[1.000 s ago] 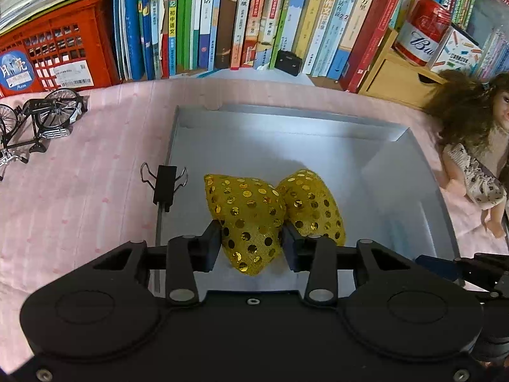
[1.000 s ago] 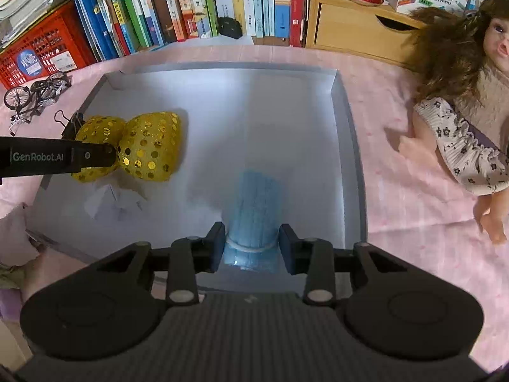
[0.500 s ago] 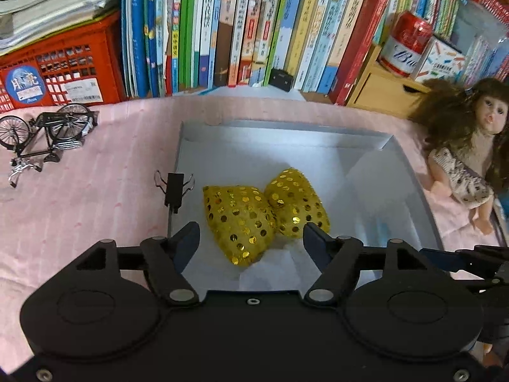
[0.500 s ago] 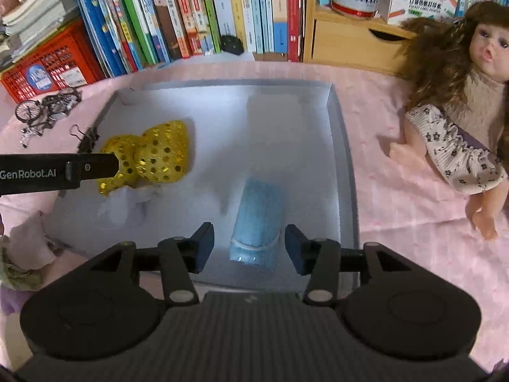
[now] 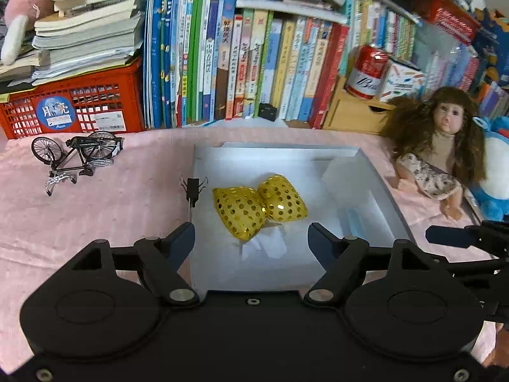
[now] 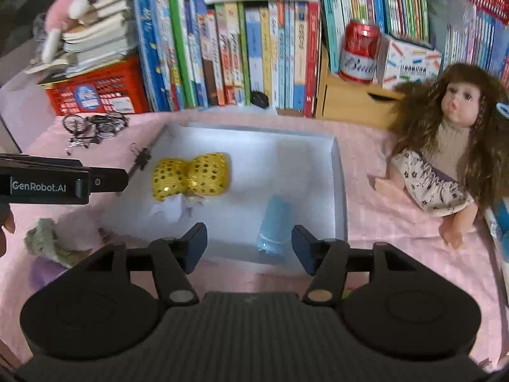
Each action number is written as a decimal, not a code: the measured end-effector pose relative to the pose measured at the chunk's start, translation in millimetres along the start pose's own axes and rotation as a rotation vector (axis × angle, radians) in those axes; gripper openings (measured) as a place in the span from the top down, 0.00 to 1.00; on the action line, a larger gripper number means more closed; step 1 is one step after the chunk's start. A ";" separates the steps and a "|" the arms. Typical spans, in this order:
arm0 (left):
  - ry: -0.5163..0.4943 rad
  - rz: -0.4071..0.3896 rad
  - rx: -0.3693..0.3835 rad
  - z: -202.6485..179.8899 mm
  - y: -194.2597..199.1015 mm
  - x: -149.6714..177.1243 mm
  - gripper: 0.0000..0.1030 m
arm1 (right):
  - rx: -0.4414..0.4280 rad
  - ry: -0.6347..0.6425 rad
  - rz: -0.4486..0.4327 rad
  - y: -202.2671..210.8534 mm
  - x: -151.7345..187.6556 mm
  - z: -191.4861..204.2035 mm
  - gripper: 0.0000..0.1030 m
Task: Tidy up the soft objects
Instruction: 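Withdraw both open tools from the white box, then reach the left tool toward the purple sponge while the right tool reaches toward the blue floral pouch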
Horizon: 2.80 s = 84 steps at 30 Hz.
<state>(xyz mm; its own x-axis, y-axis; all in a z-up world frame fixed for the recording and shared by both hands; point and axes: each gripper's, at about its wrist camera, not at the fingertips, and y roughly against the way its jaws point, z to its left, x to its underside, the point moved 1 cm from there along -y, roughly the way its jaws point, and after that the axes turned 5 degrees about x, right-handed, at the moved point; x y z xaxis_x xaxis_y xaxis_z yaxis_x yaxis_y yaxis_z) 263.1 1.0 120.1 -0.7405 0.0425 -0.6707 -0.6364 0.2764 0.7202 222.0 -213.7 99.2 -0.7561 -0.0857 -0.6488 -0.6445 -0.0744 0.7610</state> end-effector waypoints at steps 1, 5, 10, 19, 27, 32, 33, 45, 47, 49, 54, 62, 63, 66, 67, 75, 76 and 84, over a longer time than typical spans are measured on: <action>-0.003 -0.012 0.004 -0.5 6.4 4.3 0.25 | 0.001 0.006 -0.016 5.9 3.4 0.6 0.27; -0.036 -0.054 -0.005 -3.5 27.3 21.8 0.25 | -0.002 0.033 -0.076 29.7 18.7 4.0 0.23; -0.030 -0.100 -0.010 -1.7 50.4 46.3 0.23 | -0.002 0.071 -0.154 59.2 40.1 5.4 0.18; -0.014 -0.132 0.037 0.7 76.9 93.8 0.21 | 0.008 0.070 -0.263 94.9 75.9 -2.5 0.14; -0.016 -0.220 0.043 8.0 102.2 128.1 0.18 | 0.056 0.078 -0.344 105.6 108.2 -10.3 0.09; -0.014 -0.264 0.034 20.9 109.9 145.4 0.15 | 0.073 0.069 -0.395 103.8 131.5 -18.9 0.04; -0.014 -0.271 0.027 23.5 110.4 148.4 0.15 | 0.073 0.063 -0.407 103.2 136.6 -21.6 0.03; -0.004 -0.361 -0.076 45.3 100.8 200.4 0.10 | 0.074 -0.005 -0.420 84.9 183.5 -35.5 0.00; 0.003 -0.359 -0.086 48.8 96.6 207.0 0.10 | 0.076 -0.007 -0.421 80.9 190.4 -34.3 0.00; 0.009 -0.360 -0.097 52.6 92.2 213.4 0.10 | 0.084 -0.007 -0.420 76.3 196.8 -32.9 0.00; -0.002 -0.360 -0.146 58.1 78.8 225.7 0.09 | 0.100 -0.034 -0.400 60.7 207.4 -31.8 0.00; 0.002 -0.348 -0.184 65.2 61.0 229.9 0.09 | 0.116 -0.056 -0.396 43.9 217.5 -30.2 0.00; 0.006 -0.346 -0.186 66.9 59.8 230.2 0.09 | 0.120 -0.054 -0.397 42.6 218.3 -29.6 0.00; 0.025 -0.332 -0.190 71.7 54.1 230.4 0.09 | 0.133 -0.046 -0.394 39.5 219.1 -28.3 0.00; 0.031 -0.328 -0.190 73.2 52.8 230.2 0.09 | 0.137 -0.046 -0.393 38.6 219.6 -28.1 0.00; 0.092 -0.294 -0.179 84.0 45.3 227.4 0.11 | 0.159 -0.061 -0.378 33.1 217.0 -28.3 0.00; 0.096 -0.292 -0.178 84.9 44.6 227.5 0.11 | 0.162 -0.061 -0.371 32.0 216.3 -28.3 0.00; 0.101 -0.274 -0.183 84.2 41.3 227.6 0.14 | 0.203 -0.040 -0.332 26.3 214.0 -23.3 0.00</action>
<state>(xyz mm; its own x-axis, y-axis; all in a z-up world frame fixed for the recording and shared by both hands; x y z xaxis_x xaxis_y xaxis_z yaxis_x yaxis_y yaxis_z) 86.5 102.9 -17.7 -0.5482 -0.1072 -0.8295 -0.8362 0.0876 0.5413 45.9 -257.2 -19.6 -0.5038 -0.0510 -0.8623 -0.8613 0.1067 0.4968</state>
